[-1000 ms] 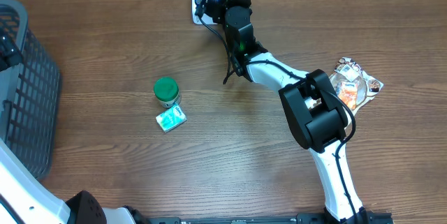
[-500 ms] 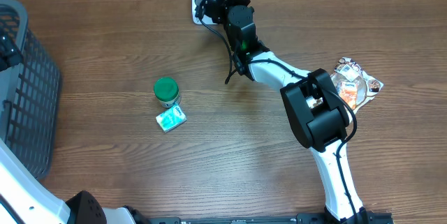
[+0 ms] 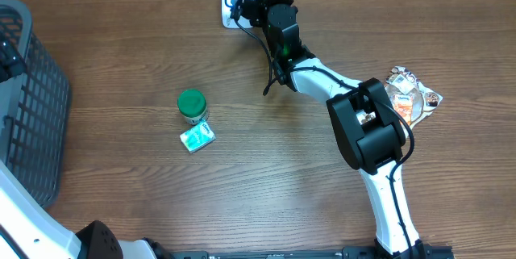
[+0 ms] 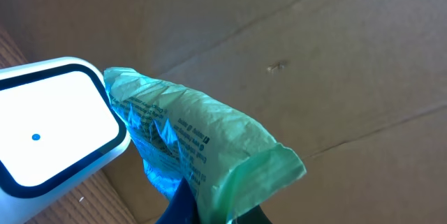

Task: Scan the item barcode
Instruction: 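Carry the teal packet to the barcode scanner and hold it there, then move the teal packet right and drop it onto the clear bag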

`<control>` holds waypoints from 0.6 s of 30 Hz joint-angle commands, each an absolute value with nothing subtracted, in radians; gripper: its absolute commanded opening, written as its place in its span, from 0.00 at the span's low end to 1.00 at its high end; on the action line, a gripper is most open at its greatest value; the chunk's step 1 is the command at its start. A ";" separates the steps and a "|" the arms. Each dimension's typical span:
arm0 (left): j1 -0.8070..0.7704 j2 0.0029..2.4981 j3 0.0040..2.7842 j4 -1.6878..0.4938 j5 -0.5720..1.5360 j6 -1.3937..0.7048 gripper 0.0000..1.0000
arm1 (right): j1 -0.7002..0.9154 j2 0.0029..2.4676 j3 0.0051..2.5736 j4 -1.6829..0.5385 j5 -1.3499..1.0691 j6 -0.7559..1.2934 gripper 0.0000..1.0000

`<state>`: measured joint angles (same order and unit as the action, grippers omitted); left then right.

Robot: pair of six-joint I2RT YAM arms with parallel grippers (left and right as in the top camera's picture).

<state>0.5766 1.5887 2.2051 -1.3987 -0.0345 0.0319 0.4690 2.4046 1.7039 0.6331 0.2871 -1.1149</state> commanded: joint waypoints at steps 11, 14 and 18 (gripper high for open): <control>0.576 1.584 2.206 -1.396 -0.030 0.025 0.99 | 0.467 2.317 1.723 0.677 0.303 -1.112 0.04; 0.576 1.584 2.206 -1.395 -0.030 0.025 1.00 | 0.467 2.221 1.723 0.579 0.304 -0.935 0.04; 0.576 1.584 2.206 -1.396 -0.030 0.025 0.99 | 0.467 2.054 1.723 0.342 0.290 -0.743 0.04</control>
